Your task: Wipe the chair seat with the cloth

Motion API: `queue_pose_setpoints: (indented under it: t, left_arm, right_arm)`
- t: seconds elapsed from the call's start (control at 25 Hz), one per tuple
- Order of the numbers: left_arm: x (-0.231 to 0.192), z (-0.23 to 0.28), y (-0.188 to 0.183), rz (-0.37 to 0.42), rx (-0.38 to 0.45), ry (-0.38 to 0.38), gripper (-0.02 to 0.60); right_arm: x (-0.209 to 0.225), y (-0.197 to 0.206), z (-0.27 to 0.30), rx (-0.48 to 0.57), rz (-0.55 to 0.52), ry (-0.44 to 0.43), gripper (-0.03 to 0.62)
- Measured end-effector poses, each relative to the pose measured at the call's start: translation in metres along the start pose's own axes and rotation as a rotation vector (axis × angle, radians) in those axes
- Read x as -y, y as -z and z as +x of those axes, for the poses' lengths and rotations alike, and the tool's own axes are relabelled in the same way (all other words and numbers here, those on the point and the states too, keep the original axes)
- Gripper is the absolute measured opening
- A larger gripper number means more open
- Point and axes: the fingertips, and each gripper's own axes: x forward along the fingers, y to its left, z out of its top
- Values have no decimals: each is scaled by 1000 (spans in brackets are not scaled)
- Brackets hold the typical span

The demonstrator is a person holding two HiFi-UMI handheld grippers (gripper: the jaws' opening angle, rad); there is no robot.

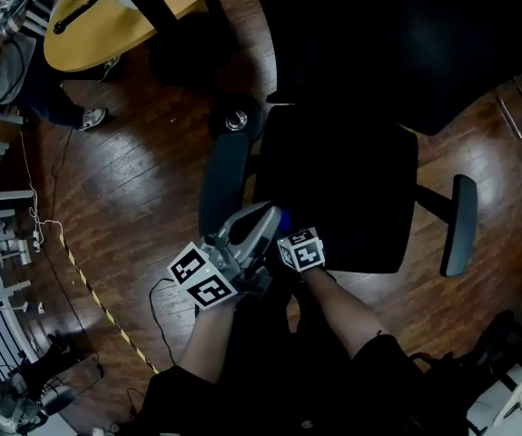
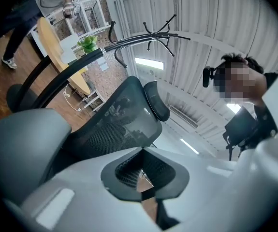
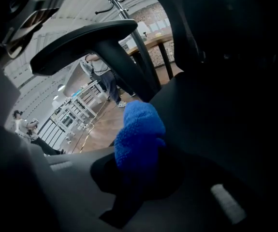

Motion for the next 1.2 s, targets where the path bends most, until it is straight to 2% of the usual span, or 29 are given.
queue_pose_setpoints:
  t: [0.16,0.4,0.64,0.76,0.92,1.04,1.12,1.2]
  left_arm:
    - [3,17,8,-6,-45,35,-8]
    - [4,42,29,-25,-124,84,-8]
    - [10,69,45,-37,-176,128,-8]
    - [18,80,51,-37,-192,154,-8]
    - [24,88,57,-37,-202,168,-8]
    - [26,90,60,-38,-201,169,-8]
    - [25,90,59,-36,-199,165,-8]
    - [22,89,58,-37,-192,155,-8]
  right_arm:
    - [40,15,-35,2,71,75,37]
    - [154,71,-122,5,179,333,37]
    - [223,112,-208,32,292,501,37]
    - [234,123,-233,39,307,536,37]
    - [239,124,-238,60,298,541,37]
    - [241,130,-240,31,306,558,37]
    - [241,123,-242,17,272,575,37]
    - [239,101,-239,45,216,577,37]
